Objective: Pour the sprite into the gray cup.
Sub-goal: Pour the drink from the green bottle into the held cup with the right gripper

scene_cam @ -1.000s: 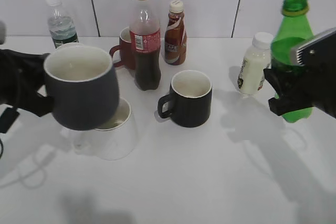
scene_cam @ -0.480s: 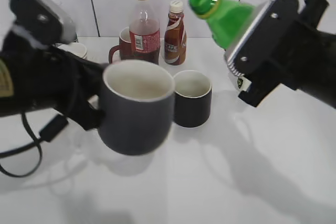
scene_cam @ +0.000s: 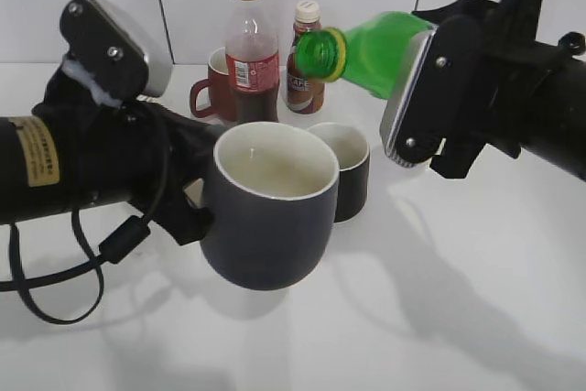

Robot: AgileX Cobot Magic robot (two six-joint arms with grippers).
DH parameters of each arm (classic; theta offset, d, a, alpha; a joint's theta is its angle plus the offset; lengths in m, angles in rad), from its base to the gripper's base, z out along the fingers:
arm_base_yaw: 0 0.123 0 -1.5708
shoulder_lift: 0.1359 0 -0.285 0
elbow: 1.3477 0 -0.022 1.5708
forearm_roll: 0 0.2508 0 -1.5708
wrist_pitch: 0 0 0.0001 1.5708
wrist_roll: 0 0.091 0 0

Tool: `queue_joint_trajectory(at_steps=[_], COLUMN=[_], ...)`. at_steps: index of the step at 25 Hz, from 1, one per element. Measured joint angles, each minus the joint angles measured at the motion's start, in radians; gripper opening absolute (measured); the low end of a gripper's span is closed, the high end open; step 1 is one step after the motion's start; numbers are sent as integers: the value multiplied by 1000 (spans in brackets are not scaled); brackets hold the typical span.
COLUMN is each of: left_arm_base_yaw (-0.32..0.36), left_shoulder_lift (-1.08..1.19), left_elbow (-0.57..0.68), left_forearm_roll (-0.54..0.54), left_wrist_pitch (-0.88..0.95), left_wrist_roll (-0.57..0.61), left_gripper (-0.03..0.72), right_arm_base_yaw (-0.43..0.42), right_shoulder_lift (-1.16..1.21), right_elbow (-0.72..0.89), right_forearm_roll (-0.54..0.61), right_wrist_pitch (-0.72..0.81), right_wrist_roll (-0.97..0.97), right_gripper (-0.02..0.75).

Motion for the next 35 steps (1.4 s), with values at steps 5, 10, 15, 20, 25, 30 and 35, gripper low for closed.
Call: queue_joint_trajectory(at_steps=[5, 10, 15, 20, 25, 30, 35], left_arm_base_yaw=[0, -10, -24, -25, -25, -25, -25], left_shoulder_lift=[4, 4, 4, 4, 4, 4, 4], left_elbow=[-1, -1, -1, -1, -1, -1, -1], left_forearm_roll=[4, 5, 5, 5, 5, 5, 6], left_wrist_pitch=[-23, -48, -49, -49, -49, -49, -49], left_wrist_roll=[0, 0, 0, 0, 0, 0, 0], left_gripper=[50, 50, 50, 50, 50, 50, 50], right_arm_base_yaw=[1, 1, 1, 1, 1, 1, 1], right_shoulder_lift=[0, 0, 1, 1, 1, 1, 1], right_elbow=[0, 0, 0, 0, 0, 0, 0], right_forearm_roll=[-52, -83, -90, -90, -90, -90, -90], right_wrist_pitch=[0, -1, -25, -62, -64, -64, -65], right_wrist_roll=[-52, -122, -169, -203, -219, -220, -220], right_gripper=[427, 427, 427, 427, 427, 427, 427])
